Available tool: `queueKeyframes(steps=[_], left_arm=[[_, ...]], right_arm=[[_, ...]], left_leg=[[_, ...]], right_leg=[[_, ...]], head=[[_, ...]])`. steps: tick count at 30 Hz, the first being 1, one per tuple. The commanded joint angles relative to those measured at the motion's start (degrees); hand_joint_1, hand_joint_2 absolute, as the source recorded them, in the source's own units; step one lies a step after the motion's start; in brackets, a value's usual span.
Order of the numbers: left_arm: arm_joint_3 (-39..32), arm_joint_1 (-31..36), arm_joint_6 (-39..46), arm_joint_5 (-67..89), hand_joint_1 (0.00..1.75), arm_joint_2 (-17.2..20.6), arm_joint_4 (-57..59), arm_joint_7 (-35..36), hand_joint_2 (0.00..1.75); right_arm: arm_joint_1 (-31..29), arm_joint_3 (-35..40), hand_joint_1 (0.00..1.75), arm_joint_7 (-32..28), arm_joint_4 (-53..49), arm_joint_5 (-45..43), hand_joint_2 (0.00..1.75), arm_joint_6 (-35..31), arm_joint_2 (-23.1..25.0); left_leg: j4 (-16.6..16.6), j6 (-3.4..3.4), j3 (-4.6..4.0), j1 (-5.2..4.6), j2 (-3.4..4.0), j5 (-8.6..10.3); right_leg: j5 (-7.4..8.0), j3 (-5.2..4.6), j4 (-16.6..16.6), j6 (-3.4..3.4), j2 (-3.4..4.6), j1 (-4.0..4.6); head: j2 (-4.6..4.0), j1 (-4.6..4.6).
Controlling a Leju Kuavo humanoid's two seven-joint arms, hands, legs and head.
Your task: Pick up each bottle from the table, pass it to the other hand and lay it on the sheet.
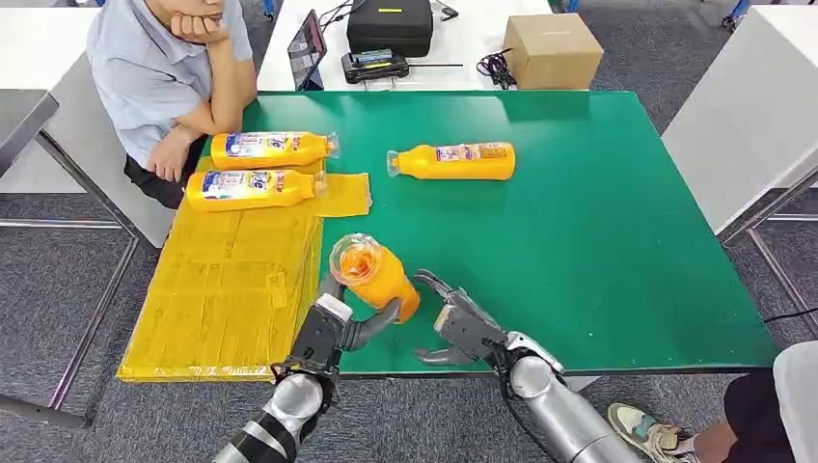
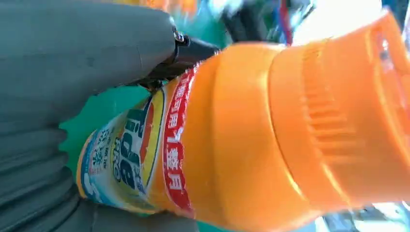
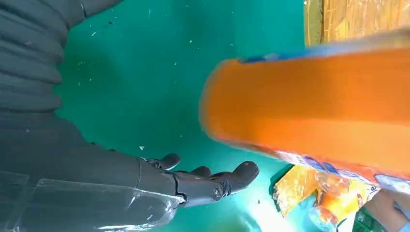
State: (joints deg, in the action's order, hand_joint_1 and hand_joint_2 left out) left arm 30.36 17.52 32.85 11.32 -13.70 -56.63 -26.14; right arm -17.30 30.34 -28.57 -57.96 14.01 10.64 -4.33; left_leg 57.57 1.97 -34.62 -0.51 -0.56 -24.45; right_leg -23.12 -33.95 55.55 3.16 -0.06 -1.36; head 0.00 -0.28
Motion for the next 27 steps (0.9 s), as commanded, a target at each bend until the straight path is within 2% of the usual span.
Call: queueKeyframes(steps=[1, 2, 4, 6, 10, 13, 15, 17, 18, 24, 25, 27], left_arm=[[-14.57, 3.74, 7.15, 55.71, 1.75, 5.65, -4.76, 12.13, 1.75], [-16.08, 4.4, 7.15, 63.61, 1.75, 6.73, -4.84, 15.49, 1.75], [-16.38, 5.23, 7.15, 69.84, 1.75, 8.25, -4.14, 18.87, 1.75], [-16.38, 5.23, 7.15, 69.84, 1.75, 8.25, -4.14, 18.87, 1.75], [-14.72, 5.6, 7.15, 73.94, 1.75, 9.64, -1.94, 23.96, 1.75], [-13.91, 6.62, 7.15, 78.68, 1.75, 12.11, -0.1, 29.62, 1.75], [-4.28, 11.31, 7.15, 78.68, 1.75, 16.93, 7.62, 39.33, 1.75], [1.49, 15.77, 2.0, 78.68, 1.75, 18.29, 15.2, 43.83, 1.75], [1.21, 17.87, -1.1, 78.68, 1.75, 17.27, 19.6, 43.16, 1.75], [0.89, 18.96, -2.12, 78.68, 1.75, 16.59, 21.86, 42.24, 1.75], [1.5, 22.06, -7.47, 78.68, 1.75, 14.17, 29.84, 39.94, 1.75], [0.96, 22.71, -11.66, 78.47, 1.75, 12.6, 32.53, 38.87, 1.75]], right_arm=[[-1.16, -2.99, 0.0, -1.88, 4.97, 0.31, 1.75, 0.79, 1.78], [-0.95, -3.0, 0.0, -2.1, 4.93, 0.38, 1.75, 1.01, 1.82], [-0.6, -3.05, 0.0, -2.32, 4.62, 0.3, 1.75, 1.18, 1.88], [-0.6, -3.05, 0.0, -2.32, 4.62, 0.3, 1.75, 1.18, 1.88], [0.23, -3.45, 0.0, -2.42, 3.67, -0.15, 1.75, 1.43, 1.64], [0.68, -3.56, 0.0, -2.35, 3.08, -0.25, 1.75, 1.59, 1.68], [0.76, -3.66, 0.0, -2.24, 2.95, -0.3, 1.75, 1.71, 1.75], [0.48, -3.68, 0.0, -2.16, 3.22, -0.23, 1.75, 2.02, 1.92], [0.02, -3.66, 0.0, -2.16, 3.68, -0.13, 1.75, 2.25, 2.23], [-0.37, -3.66, 0.0, -2.16, 4.0, -0.06, 1.75, 2.38, 2.48], [-1.43, -3.42, 0.0, -2.36, 5.11, 0.11, 1.75, 3.23, 3.31], [-1.58, -3.59, 0.0, -2.34, 5.46, 0.27, 1.75, 3.21, 3.58]], left_leg=[[0.02, -0.15, 0.14, 0.11, 0.24, -0.07], [0.02, -0.17, 0.19, 0.13, 0.22, -0.08], [-0.02, -0.12, 0.14, 0.09, 0.18, -0.04], [0.02, -0.16, 0.21, 0.16, 0.3, -0.09], [0.01, -0.16, 0.24, 0.16, 0.11, -0.07], [-0.01, -0.11, 0.16, 0.1, 0.13, -0.05], [-0.02, -0.13, 0.2, 0.11, 0.14, -0.05], [-0.01, -0.17, 0.18, 0.12, 0.0, -0.01], [0.01, -0.22, 0.26, 0.18, -0.06, -0.03], [0.0, -0.2, 0.21, 0.15, -0.06, 0.0], [0.04, -0.2, 0.19, 0.17, -0.07, 0.02], [0.09, -0.24, 0.21, 0.2, 0.06, 0.01]], right_leg=[[0.01, 0.08, 0.0, -0.17, 0.21, 0.12], [-0.01, 0.14, -0.01, -0.2, 0.18, 0.14], [0.01, 0.08, -0.01, -0.13, 0.15, 0.09], [-0.01, 0.13, 0.01, -0.18, 0.22, 0.16], [-0.06, 0.2, -0.01, -0.18, 0.05, 0.15], [-0.03, 0.12, 0.0, -0.12, 0.1, 0.09], [-0.03, 0.17, -0.01, -0.15, 0.1, 0.1], [-0.04, 0.19, 0.02, -0.18, -0.04, 0.11], [-0.08, 0.28, 0.03, -0.24, -0.11, 0.17], [-0.06, 0.18, 0.03, -0.22, -0.11, 0.14], [-0.04, 0.17, 0.06, -0.23, -0.12, 0.16], [-0.07, 0.21, 0.04, -0.2, 0.02, 0.18]], head=[[0.0, -0.04], [0.0, -0.02], [0.0, 0.0], [0.0, -0.02], [0.0, -0.02], [0.0, -0.02], [0.0, 0.0], [0.0, 0.0], [0.0, -0.02], [0.0, 0.0], [0.0, -0.02], [0.0, -0.02]])
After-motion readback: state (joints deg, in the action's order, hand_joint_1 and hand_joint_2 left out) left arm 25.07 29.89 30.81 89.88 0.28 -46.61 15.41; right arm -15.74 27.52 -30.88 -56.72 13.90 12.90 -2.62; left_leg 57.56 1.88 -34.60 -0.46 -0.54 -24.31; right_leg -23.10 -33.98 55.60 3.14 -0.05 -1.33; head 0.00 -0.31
